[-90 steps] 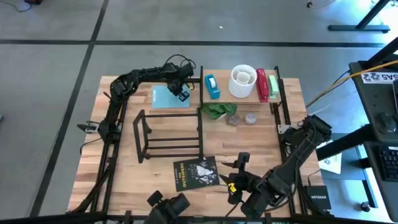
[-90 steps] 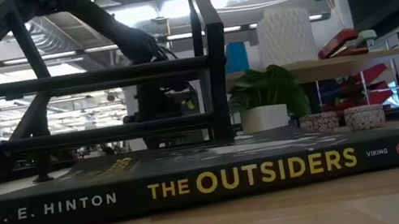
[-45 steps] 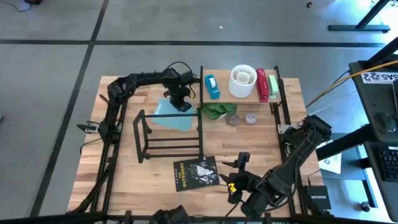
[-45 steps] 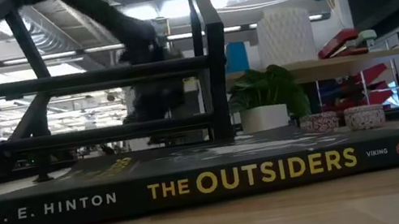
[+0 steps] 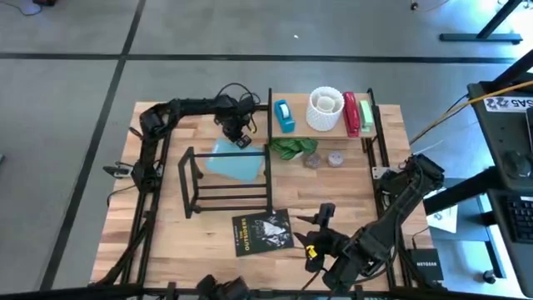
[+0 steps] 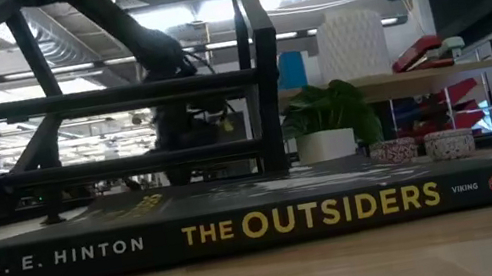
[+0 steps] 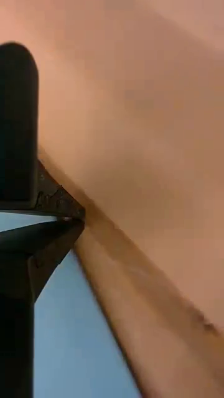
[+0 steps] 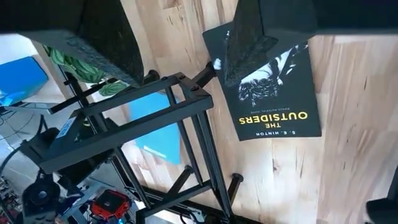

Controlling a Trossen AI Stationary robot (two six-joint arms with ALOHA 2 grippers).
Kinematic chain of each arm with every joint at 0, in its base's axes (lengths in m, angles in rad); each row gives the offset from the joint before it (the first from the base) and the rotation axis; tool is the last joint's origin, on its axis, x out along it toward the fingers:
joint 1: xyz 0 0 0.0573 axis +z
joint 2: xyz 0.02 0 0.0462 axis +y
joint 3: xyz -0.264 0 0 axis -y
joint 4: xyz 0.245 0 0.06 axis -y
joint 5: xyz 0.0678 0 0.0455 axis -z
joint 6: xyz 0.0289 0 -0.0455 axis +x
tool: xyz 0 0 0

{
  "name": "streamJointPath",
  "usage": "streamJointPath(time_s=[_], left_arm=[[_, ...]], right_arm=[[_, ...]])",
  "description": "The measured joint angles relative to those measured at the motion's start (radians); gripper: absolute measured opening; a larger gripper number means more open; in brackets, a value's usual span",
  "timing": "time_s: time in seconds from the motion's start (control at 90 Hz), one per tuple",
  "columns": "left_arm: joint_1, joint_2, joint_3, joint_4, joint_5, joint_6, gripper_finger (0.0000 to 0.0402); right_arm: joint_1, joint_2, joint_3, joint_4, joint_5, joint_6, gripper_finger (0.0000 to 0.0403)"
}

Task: Stock shelves
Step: Move the blue book from the top left to the middle left of the table

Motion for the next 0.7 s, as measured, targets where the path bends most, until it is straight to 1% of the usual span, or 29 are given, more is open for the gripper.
streamJointPath(time_s=[0.122,0.267,0.333,0.4,0.433,0.556,0.622,0.7], left_arm=[[-0.008,-0.003,-0.053,0.015,0.061,0.016,0.0005],[-0.042,-0.008,-0.048,-0.099,0.234,0.035,0.0005],[-0.063,-0.026,-0.041,-0.118,0.236,0.047,0.0005],[-0.080,-0.069,-0.022,-0.135,0.195,0.047,0.0005],[-0.087,-0.105,-0.011,-0.135,0.142,0.045,0.0005],[-0.092,-0.241,0.038,-0.134,0.004,0.002,0.0005],[-0.096,-0.333,0.062,-0.140,-0.069,-0.011,0.0005],[-0.106,-0.451,0.089,-0.151,-0.147,-0.029,0.0005]], right_arm=[[0.000,0.000,0.000,0.001,0.005,0.000,0.0209],[0.000,0.000,0.000,0.000,0.005,0.000,0.0209],[0.000,0.000,0.000,-0.001,0.004,0.000,0.0209],[0.000,0.000,0.000,-0.001,0.005,-0.003,0.0209],[0.000,0.000,0.000,-0.001,0.005,-0.003,0.0209],[-0.001,0.000,0.000,-0.007,0.015,-0.003,0.0209],[-0.001,0.001,-0.010,0.004,0.070,-0.001,0.0209],[-0.001,0.004,-0.047,0.007,0.181,0.028,0.0209]])
